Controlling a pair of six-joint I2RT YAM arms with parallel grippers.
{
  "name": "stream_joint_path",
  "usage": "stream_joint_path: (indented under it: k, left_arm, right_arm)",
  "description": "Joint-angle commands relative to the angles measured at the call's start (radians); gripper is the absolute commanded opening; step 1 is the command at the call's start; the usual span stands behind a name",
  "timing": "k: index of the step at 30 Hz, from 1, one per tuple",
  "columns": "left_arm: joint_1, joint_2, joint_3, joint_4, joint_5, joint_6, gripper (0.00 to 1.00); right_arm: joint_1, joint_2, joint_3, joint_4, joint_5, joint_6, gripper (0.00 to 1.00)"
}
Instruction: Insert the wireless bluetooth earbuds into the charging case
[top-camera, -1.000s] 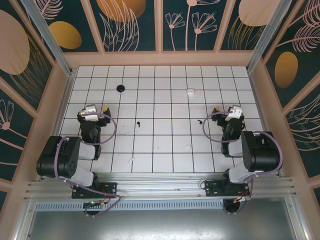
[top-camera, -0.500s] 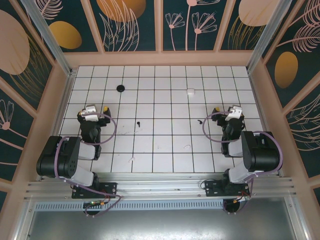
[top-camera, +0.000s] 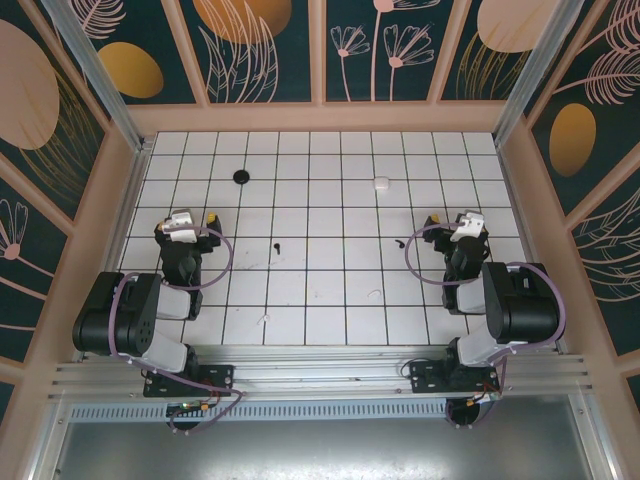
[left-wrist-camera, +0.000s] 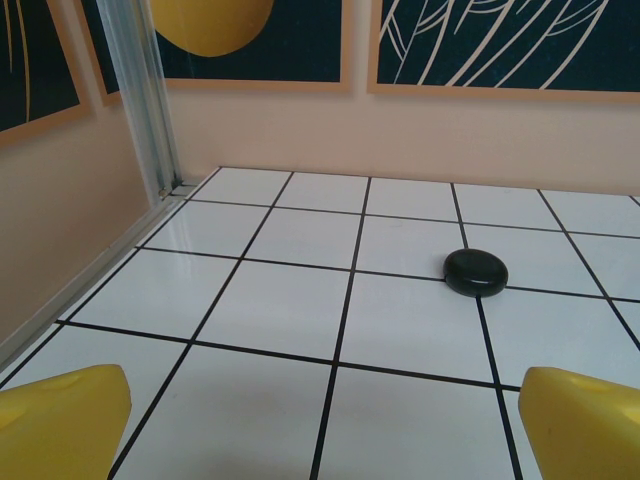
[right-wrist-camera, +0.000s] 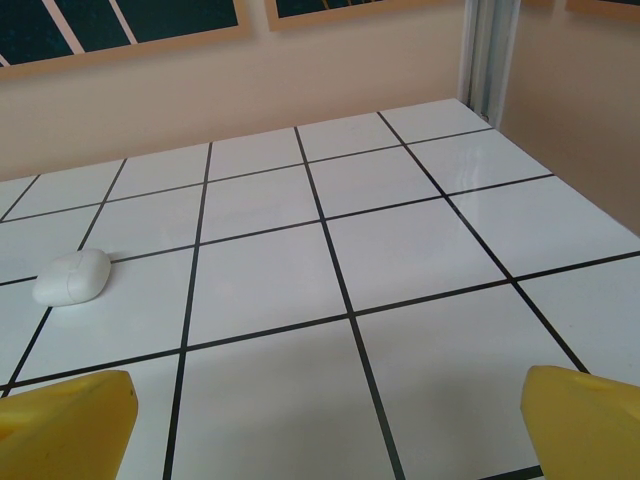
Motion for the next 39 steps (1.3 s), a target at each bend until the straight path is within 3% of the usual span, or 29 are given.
stream_joint_path:
  k: [1, 10, 14, 20, 23, 26, 30, 33, 39]
  left_arm:
    - [0.007, 0.003, 0.017, 0.0, -0.009, -0.012, 0.99]
    - [0.007, 0.001, 0.012, 0.003, -0.009, -0.012, 0.99]
    - [0.008, -0.038, 0.031, -0.056, -0.038, -0.022, 0.98]
    - [0.007, -0.155, 0.144, -0.344, -0.026, -0.019, 0.98]
    - [0.007, -0.198, 0.218, -0.496, -0.03, -0.073, 0.99]
    - [0.007, -0.21, 0.318, -0.665, 0.014, -0.137, 0.98]
    - [0.004, -0.214, 0.391, -0.772, 0.09, -0.229, 0.96]
    - [-0.01, -0.186, 0.432, -0.849, 0.147, -0.309, 0.94]
    - [-0.2, -0.132, 0.453, -0.898, 0.164, -0.336, 0.91]
  right_arm:
    - [0.004, 0.005, 0.014, 0.043, -0.012, -0.003, 0.99]
    - [0.003, 0.004, 0.014, 0.044, -0.018, -0.007, 0.99]
    - [0.008, -0.056, 0.039, -0.051, -0.08, -0.038, 0.99]
    - [0.02, -0.195, 0.164, -0.387, -0.082, -0.007, 0.99]
    - [0.034, -0.196, 0.314, -0.632, -0.024, 0.112, 0.99]
    - [0.043, -0.1, 0.532, -0.96, -0.013, 0.234, 0.99]
    - [0.066, 0.095, 0.816, -1.232, -0.12, 0.278, 0.98]
    - [0.124, 0.257, 1.032, -1.417, -0.12, 0.282, 0.95]
    - [0.258, 0.463, 1.3, -1.593, -0.026, 0.257, 0.96]
